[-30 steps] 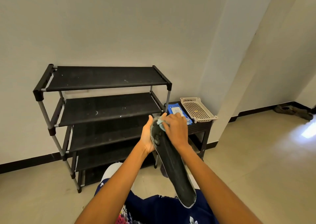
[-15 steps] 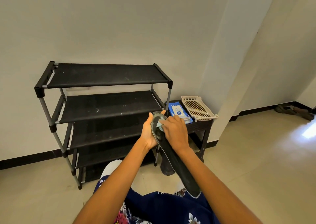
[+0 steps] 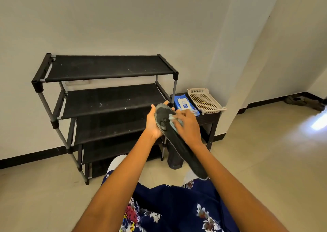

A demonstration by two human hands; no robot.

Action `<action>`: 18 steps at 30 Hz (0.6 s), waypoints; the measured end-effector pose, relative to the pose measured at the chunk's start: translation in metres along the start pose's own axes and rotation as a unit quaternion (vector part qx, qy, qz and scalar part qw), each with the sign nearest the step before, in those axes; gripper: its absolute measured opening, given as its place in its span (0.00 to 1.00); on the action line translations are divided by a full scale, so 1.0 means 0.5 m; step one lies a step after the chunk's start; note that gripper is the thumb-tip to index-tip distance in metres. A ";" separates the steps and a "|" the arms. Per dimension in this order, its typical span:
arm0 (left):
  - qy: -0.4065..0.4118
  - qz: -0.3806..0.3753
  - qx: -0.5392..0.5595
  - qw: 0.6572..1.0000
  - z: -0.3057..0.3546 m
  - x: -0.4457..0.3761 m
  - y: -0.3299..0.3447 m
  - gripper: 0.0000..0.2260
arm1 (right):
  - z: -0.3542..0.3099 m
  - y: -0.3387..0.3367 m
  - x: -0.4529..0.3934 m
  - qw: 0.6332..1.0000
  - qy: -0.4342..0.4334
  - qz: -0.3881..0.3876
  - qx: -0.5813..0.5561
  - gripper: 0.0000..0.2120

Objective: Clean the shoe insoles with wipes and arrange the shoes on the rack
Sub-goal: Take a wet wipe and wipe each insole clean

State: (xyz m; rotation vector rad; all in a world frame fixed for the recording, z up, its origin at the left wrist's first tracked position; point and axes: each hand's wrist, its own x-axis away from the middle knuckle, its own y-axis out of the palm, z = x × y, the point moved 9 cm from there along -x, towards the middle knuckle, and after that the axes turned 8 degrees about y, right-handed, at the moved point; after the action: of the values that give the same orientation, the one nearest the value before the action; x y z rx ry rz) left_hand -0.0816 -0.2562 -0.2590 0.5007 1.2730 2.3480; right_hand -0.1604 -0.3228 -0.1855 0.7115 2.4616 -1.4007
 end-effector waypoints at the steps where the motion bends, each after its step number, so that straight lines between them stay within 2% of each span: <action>1: 0.001 -0.002 0.007 1.000 -0.001 -0.003 0.006 0.26 | 0.018 0.001 0.000 0.998 0.049 -0.008 -0.043 0.10; 4: 0.001 -0.008 0.015 1.000 -0.007 -0.004 0.028 0.29 | 0.035 0.016 0.010 0.989 0.102 -0.033 -0.104 0.10; 7: -0.010 -0.043 -0.003 0.999 -0.032 0.017 0.038 0.37 | 0.076 0.012 0.005 0.969 0.173 0.016 -0.178 0.09; 10: -0.008 -0.047 -0.038 0.998 -0.056 0.046 0.033 0.33 | 0.085 0.024 0.005 0.957 0.208 0.031 -0.198 0.09; 12: -0.008 -0.039 -0.039 0.998 -0.065 0.051 0.023 0.31 | 0.067 0.035 0.017 0.981 0.175 0.022 -0.078 0.12; 14: -0.003 -0.008 -0.029 1.000 -0.058 0.052 0.003 0.31 | 0.019 0.054 0.046 0.996 0.075 0.010 0.042 0.15; 16: -0.021 -0.004 -0.016 1.000 -0.056 0.048 -0.014 0.33 | -0.026 0.071 0.084 0.998 -0.030 -0.018 0.054 0.19; 18: -0.037 0.002 -0.008 0.999 -0.058 0.050 -0.024 0.32 | -0.034 0.078 0.100 0.984 -0.114 -0.031 0.132 0.20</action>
State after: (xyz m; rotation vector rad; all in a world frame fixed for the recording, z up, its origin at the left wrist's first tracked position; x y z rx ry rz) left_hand -0.1150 -0.2573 -0.2814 0.5802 1.2203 2.3176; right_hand -0.1828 -0.2764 -0.2266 0.4935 2.1645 -1.7478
